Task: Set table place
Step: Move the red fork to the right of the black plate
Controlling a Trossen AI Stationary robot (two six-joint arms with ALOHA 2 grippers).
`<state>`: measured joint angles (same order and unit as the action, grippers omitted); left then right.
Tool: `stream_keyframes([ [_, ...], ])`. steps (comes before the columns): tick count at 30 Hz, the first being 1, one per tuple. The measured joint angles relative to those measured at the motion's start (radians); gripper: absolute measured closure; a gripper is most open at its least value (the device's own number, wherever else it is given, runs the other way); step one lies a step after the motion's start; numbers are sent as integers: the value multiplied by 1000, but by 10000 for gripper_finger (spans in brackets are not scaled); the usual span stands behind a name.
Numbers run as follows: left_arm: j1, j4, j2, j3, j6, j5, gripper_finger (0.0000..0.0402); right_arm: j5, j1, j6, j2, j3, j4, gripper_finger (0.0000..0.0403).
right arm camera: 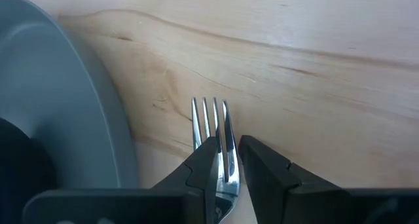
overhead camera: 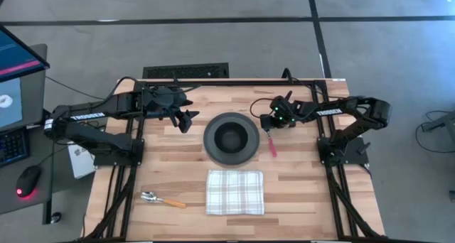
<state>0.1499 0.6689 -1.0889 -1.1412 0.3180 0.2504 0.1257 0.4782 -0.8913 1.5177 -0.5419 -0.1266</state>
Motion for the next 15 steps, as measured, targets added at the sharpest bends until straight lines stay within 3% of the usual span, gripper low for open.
stream_keyframes([
  [15,0,21,0,0,0,0,166,20,1,6,2,-22,-30,304],
])
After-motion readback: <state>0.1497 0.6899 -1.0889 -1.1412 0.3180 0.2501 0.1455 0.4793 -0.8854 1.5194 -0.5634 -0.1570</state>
